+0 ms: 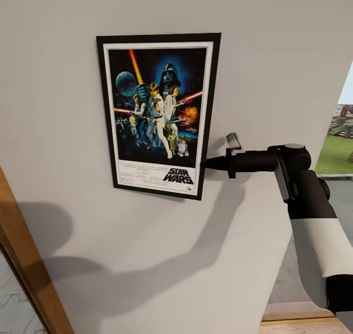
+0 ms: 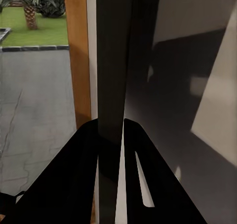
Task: Pick up the poster from the kitchen countertop and hang it on one of the wall nails in the kitchen.
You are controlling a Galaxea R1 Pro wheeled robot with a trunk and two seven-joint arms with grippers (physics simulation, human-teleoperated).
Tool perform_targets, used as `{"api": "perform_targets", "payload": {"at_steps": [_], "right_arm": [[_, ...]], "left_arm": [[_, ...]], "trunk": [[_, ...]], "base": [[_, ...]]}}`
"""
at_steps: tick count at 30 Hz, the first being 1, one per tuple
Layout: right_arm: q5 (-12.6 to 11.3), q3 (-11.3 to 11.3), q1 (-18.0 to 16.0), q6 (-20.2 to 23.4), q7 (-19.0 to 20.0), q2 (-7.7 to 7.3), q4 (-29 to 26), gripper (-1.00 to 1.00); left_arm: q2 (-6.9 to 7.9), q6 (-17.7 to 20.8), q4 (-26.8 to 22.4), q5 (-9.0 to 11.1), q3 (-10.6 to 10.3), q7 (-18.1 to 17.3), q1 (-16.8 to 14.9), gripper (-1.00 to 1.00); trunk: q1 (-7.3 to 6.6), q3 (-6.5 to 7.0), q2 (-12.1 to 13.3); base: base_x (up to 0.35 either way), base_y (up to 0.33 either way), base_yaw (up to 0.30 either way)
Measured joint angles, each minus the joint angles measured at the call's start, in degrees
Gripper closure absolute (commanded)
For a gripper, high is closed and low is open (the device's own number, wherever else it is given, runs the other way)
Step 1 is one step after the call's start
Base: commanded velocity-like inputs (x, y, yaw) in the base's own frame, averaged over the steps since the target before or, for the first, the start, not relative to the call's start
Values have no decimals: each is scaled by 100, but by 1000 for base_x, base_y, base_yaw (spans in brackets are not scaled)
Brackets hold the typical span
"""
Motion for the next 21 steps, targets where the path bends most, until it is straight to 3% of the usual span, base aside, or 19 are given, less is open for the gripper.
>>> {"api": "perform_targets", "payload": {"at_steps": [8, 9, 10, 12, 13, 16, 21], "right_arm": [[-31, 5, 1, 15, 8, 1, 6, 100], [-1010, 615, 50, -157, 535, -241, -94, 100], [-1160, 1017, 29, -592, 540, -482, -91, -100], [-1086, 938, 0, -528, 475, -407, -28, -100], [-86, 66, 1, 21, 322, -15, 9, -100], [-50, 3, 2, 39, 355, 2, -1, -100], [-65, 2, 1, 63, 36, 4, -25, -100]], "left_arm": [[-16, -3, 5, -3, -6, 1, 0, -100], [-17, -6, 12, -5, -11, 2, -6, -100], [-17, -5, 6, -3, -9, 2, -1, -100], [-18, -4, 4, -3, -8, -1, 0, -100], [-19, -4, 5, -4, -9, -2, -1, -100], [-19, -4, 4, -4, -9, 1, 0, -100], [-19, -5, 5, -4, -9, -3, -1, -100]], "trunk": [[-3, 0, -3], [-2, -1, 5], [1, 1, 7], [0, 0, 0], [-1, 0, -1], [-1, -1, -2], [-1, -1, -3]], "base": [[54, 0, 0], [139, 0, 0], [89, 0, 0], [51, 0, 0], [37, 0, 0], [15, 0, 0], [4, 0, 0]]}}
